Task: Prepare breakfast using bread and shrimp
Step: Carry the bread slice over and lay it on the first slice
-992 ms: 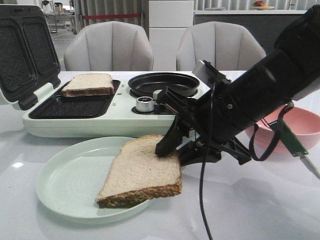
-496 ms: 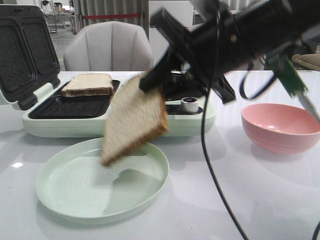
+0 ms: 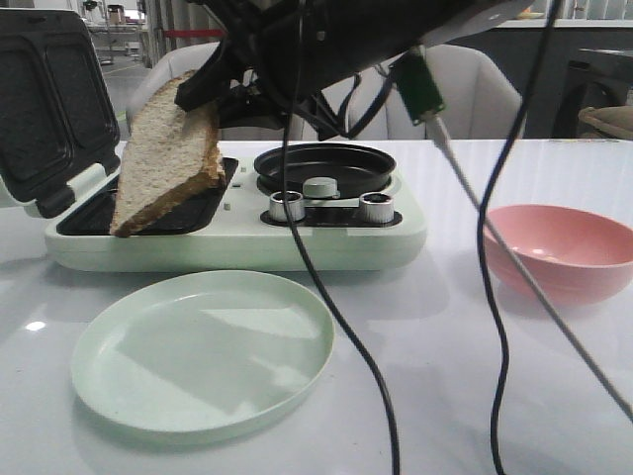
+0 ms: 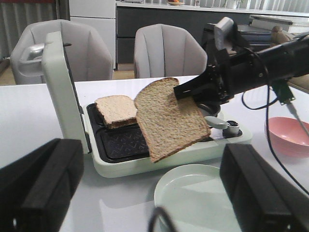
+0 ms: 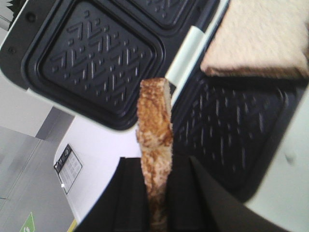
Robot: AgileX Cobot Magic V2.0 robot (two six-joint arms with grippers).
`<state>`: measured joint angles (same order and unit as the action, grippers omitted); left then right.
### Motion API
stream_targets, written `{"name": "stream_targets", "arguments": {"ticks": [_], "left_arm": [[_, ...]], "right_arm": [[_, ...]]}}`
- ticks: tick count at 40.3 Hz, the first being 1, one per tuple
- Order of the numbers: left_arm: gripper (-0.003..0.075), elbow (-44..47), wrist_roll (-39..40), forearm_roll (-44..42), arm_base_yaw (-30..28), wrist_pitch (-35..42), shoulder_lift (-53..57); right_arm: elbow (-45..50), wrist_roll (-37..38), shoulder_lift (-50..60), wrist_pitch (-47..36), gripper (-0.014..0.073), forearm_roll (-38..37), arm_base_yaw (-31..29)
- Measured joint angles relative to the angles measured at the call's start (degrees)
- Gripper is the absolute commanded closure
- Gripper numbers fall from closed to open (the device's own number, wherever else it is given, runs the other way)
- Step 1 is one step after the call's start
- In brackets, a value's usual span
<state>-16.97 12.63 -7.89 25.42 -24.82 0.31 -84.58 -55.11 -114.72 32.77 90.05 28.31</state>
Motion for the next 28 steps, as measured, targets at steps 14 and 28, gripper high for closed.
{"name": "stream_targets", "arguments": {"ticks": [14,28], "left_arm": [[0.0093,0.0,0.0,0.0,0.0,0.0,0.0],[0.0093,0.0,0.0,0.0,0.0,0.0,0.0]], "right_arm": [[-16.1,-0.26,-12.92,-0.71,0.0406,7.48,1.51],[-18.59,-2.17,-15.21,-4.98,0.0029,8.13,3.42]]}}
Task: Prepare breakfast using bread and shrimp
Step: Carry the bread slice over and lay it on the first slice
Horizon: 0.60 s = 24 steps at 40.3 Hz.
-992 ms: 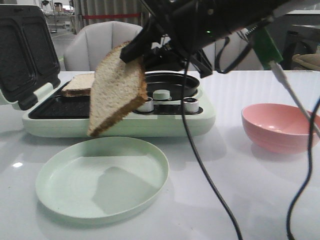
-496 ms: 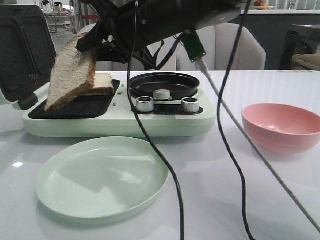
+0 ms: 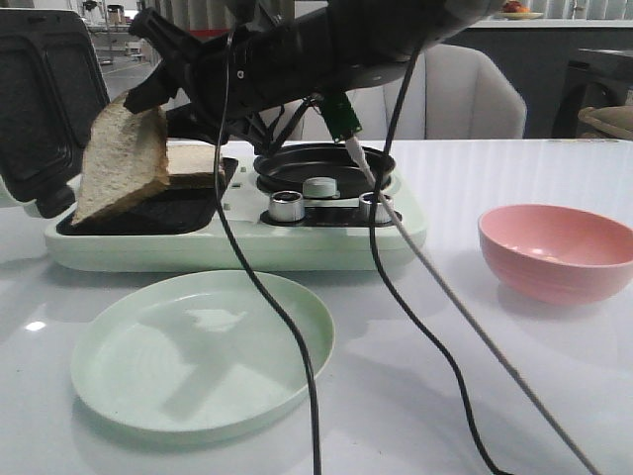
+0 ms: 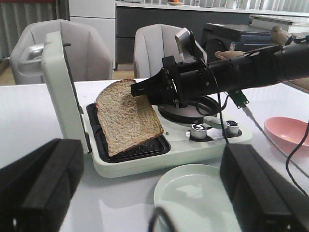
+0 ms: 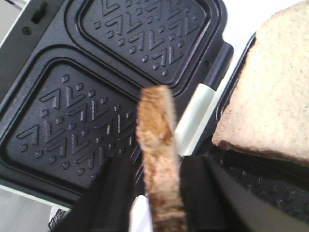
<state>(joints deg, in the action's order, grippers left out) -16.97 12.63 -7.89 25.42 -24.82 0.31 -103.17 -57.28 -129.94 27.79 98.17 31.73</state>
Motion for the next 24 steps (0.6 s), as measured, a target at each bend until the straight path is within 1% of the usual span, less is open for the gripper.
{"name": "stream_targets", "arguments": {"ticks": [1,3,8,14,20,24], "left_arm": [[0.0093,0.0,0.0,0.0,0.0,0.0,0.0],[0.0093,0.0,0.0,0.0,0.0,0.0,0.0],[0.0093,0.0,0.0,0.0,0.0,0.0,0.0],[0.0093,0.0,0.0,0.0,0.0,0.0,0.0],[0.0093,0.0,0.0,0.0,0.0,0.0,0.0],[0.0093,0.0,0.0,0.0,0.0,0.0,0.0]], "right_arm": [[0.0,-0.12,0.0,0.0,0.0009,0.13,0.0],[0.0,-0.21,0.0,0.0,0.0003,0.13,0.0],[0.0,-0.34,0.0,-0.37,0.0033,0.13,0.0],[0.0,-0.46,0.73,-2.36,0.004,-0.68,0.24],[0.0,-0.6,4.34,-6.13,0.004,-7.0,1.05],[0.0,0.31,7.24,-6.93,0.004,-12.85,1.67]]}}
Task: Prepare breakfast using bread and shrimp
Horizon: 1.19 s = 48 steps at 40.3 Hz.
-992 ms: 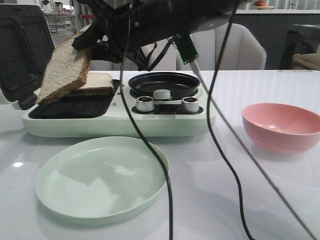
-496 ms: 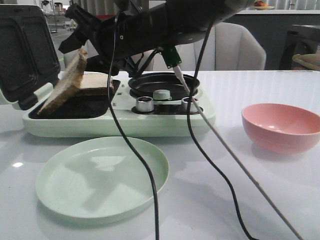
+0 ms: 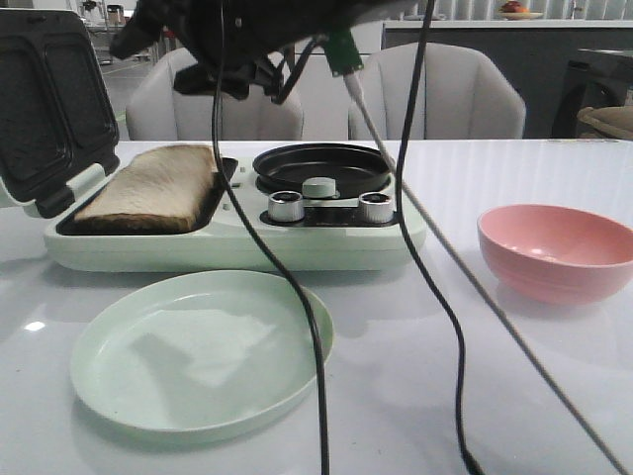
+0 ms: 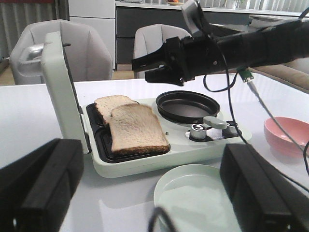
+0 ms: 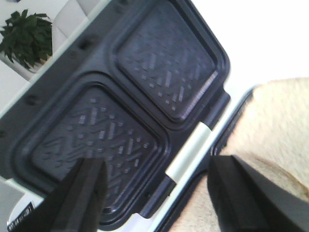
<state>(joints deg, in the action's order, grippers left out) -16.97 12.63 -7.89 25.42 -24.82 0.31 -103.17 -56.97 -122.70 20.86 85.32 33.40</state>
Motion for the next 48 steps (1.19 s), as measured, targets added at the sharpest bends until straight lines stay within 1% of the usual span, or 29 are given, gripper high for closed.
{"name": "stream_targets", "arguments": {"ticks": [5,8,12,18,20,22,25,29,33,39,48], "left_arm": [[0.0093,0.0,0.0,0.0,0.0,0.0,0.0],[0.0093,0.0,0.0,0.0,0.0,0.0,0.0],[0.0093,0.0,0.0,0.0,0.0,0.0,0.0],[0.0093,0.0,0.0,0.0,0.0,0.0,0.0],[0.0093,0.0,0.0,0.0,0.0,0.0,0.0],[0.0093,0.0,0.0,0.0,0.0,0.0,0.0],[0.0093,0.0,0.0,0.0,0.0,0.0,0.0],[0.0093,0.0,0.0,0.0,0.0,0.0,0.0],[0.0093,0.0,0.0,0.0,0.0,0.0,0.0],[0.0093,0.0,0.0,0.0,0.0,0.0,0.0],[0.0093,0.0,0.0,0.0,0.0,0.0,0.0]], "right_arm": [[0.0,5.4,3.18,0.4,0.004,-9.15,0.24],[0.0,11.26,4.59,1.36,0.004,-17.81,0.24],[0.0,21.42,5.98,4.81,0.004,-31.55,-0.09],[0.0,40.32,8.83,14.14,0.0042,-58.94,-0.23],[0.0,45.81,10.11,17.1,0.0042,-66.32,-0.23],[0.0,50.7,11.8,19.57,0.0042,-72.38,-0.62],[0.0,56.18,14.17,22.46,0.0042,-79.1,-1.48],[1.34,59.19,18.41,23.77,0.0042,-83.22,-2.96],[4.9,59.99,22.83,23.38,0.0042,-84.48,-4.18],[16.07,60.21,31.77,19.34,0.0042,-84.46,-5.21],[35.7,60.34,46.93,9.91,0.0042,-84.54,-5.21]]}}
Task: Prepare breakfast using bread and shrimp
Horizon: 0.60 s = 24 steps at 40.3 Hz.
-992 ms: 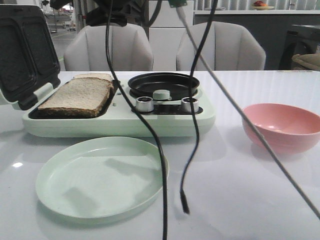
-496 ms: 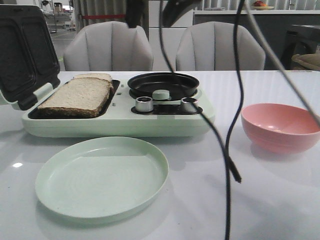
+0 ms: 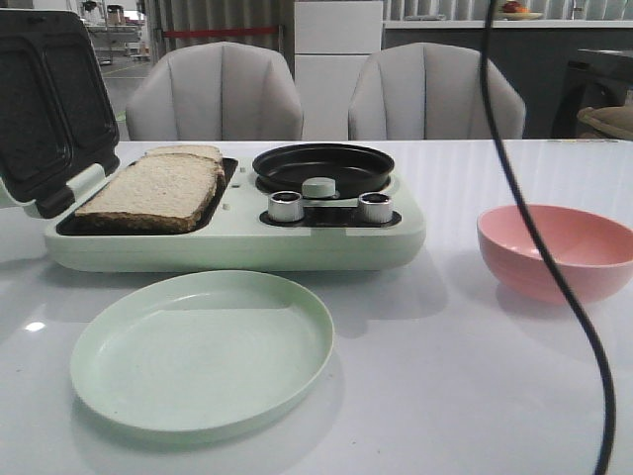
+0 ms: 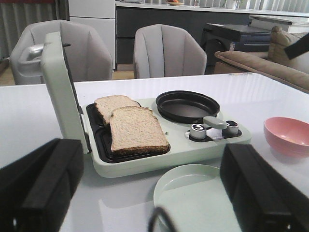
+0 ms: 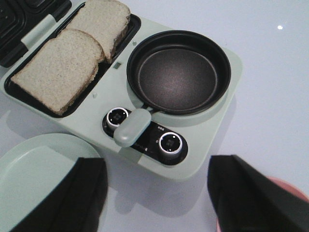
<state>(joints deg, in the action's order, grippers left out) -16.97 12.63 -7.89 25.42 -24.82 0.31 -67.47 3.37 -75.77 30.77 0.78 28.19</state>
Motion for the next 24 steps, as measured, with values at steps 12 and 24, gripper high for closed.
{"name": "stream_targets", "arguments": {"ticks": [12,24], "left_arm": [[0.0093,0.0,0.0,0.0,0.0,0.12,0.0],[0.0093,0.0,0.0,0.0,0.0,1.66,0.0]], "right_arm": [[23.69,0.0,21.9,-11.06,0.0042,0.19,0.0],[42.47,0.0,49.13,-15.68,0.0042,0.23,0.0]]}}
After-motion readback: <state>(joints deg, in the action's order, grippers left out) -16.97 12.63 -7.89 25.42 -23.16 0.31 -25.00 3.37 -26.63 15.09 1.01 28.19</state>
